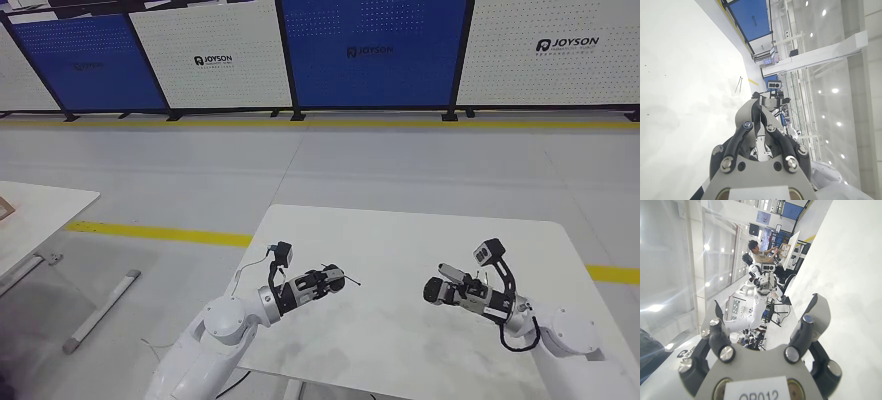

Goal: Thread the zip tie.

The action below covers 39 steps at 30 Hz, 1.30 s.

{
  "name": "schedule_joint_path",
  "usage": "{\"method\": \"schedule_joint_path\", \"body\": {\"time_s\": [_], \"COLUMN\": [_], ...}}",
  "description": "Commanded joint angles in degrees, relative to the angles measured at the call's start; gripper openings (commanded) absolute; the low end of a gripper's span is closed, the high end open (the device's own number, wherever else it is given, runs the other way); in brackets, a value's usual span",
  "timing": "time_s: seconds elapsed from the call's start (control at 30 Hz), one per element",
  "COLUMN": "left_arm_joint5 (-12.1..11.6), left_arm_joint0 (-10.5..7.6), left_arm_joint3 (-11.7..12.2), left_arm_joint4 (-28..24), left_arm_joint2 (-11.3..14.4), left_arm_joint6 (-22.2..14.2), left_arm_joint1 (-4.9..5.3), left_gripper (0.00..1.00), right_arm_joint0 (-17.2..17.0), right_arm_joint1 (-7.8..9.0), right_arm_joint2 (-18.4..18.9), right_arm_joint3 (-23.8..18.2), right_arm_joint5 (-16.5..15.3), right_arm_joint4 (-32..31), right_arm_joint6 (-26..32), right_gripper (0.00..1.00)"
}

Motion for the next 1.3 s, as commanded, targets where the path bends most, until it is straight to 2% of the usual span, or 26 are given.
{"method": "schedule_joint_path", "body": {"time_s": [0.0, 0.07, 0.17, 0.3, 0.33, 0.37, 0.93, 1.0, 1.1, 1.27], "left_arm_joint5": [0.0, 0.0, 0.0, 0.0, 0.0, 0.0, 0.0, 0.0, 0.0, 0.0], "left_arm_joint0": [0.0, 0.0, 0.0, 0.0, 0.0, 0.0, 0.0, 0.0, 0.0, 0.0], "left_arm_joint3": [0.0, 0.0, 0.0, 0.0, 0.0, 0.0, 0.0, 0.0, 0.0, 0.0], "left_arm_joint4": [0.0, 0.0, 0.0, 0.0, 0.0, 0.0, 0.0, 0.0, 0.0, 0.0], "left_arm_joint2": [0.0, 0.0, 0.0, 0.0, 0.0, 0.0, 0.0, 0.0, 0.0, 0.0], "left_arm_joint6": [0.0, 0.0, 0.0, 0.0, 0.0, 0.0, 0.0, 0.0, 0.0, 0.0], "left_arm_joint1": [0.0, 0.0, 0.0, 0.0, 0.0, 0.0, 0.0, 0.0, 0.0, 0.0], "left_gripper": [0.0, 0.0, 0.0, 0.0, 0.0, 0.0, 0.0, 0.0, 0.0, 0.0], "right_arm_joint0": [-0.87, -1.4, -0.66, 2.87, 3.75, 4.05, 4.05, 4.11, 5.57, 7.34], "right_arm_joint1": [0.94, 1.8, 3.0, 3.4, 3.33, 3.14, 3.05, 3.26, 3.82, 4.97], "right_arm_joint2": [2.62, 5.18, 7.89, 4.91, 3.8, 3.74, 3.75, 4.11, 5.14, 5.46], "right_arm_joint3": [-1.75, -3.15, -4.02, -4.87, -5.08, -4.99, -5.03, -5.39, -5.7, -9.32], "right_arm_joint5": [0.82, 1.91, 6.41, 12.11, 12.82, 13.58, 13.74, 15.6, 17.58, 22.2], "right_arm_joint4": [-3.92, -6.82, -12.16, -22.48, -25.09, -24.74, -24.33, -25.6, -27.61, -38.95], "right_arm_joint6": [1.43, 2.17, 4.39, 6.1, 4.92, 1.85, 0.7, -0.08, 2.45, 2.88], "right_gripper": [1.0, 1.0, 1.0, 1.0, 1.0, 1.0, 1.0, 1.0, 1.0, 1.0]}}
